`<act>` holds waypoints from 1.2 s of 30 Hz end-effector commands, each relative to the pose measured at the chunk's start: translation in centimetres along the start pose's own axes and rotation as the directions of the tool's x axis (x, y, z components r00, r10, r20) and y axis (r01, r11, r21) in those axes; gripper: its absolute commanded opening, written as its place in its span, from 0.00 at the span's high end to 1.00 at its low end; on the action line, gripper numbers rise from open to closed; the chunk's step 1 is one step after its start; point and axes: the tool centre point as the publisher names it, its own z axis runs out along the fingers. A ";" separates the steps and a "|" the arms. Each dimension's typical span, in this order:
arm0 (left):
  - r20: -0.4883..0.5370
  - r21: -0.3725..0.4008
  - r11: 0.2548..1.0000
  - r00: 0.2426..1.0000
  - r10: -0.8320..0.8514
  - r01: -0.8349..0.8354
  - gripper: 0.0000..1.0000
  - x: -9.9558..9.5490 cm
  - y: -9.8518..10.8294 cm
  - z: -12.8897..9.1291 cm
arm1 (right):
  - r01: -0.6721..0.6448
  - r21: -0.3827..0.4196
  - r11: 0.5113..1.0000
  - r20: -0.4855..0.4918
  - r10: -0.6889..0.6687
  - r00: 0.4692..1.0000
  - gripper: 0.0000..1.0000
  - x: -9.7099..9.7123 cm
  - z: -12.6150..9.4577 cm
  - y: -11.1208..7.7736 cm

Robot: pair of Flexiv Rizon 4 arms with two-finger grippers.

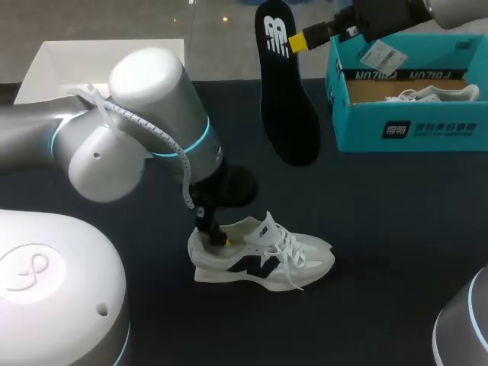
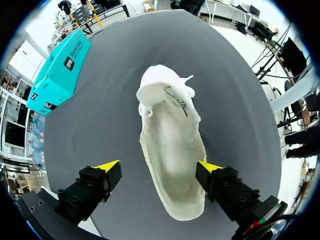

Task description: Take the shoe out of the shoebox, open the shoe tongue, remove and reinsert the insole, then place the shoe into the shoebox

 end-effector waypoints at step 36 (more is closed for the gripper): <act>-0.065 0.019 1.000 0.998 0.015 -0.014 1.00 -1.1 1.5 3.5 | -0.001 0.000 1.000 0.000 0.001 1.000 1.00 0.0 0.2 0.1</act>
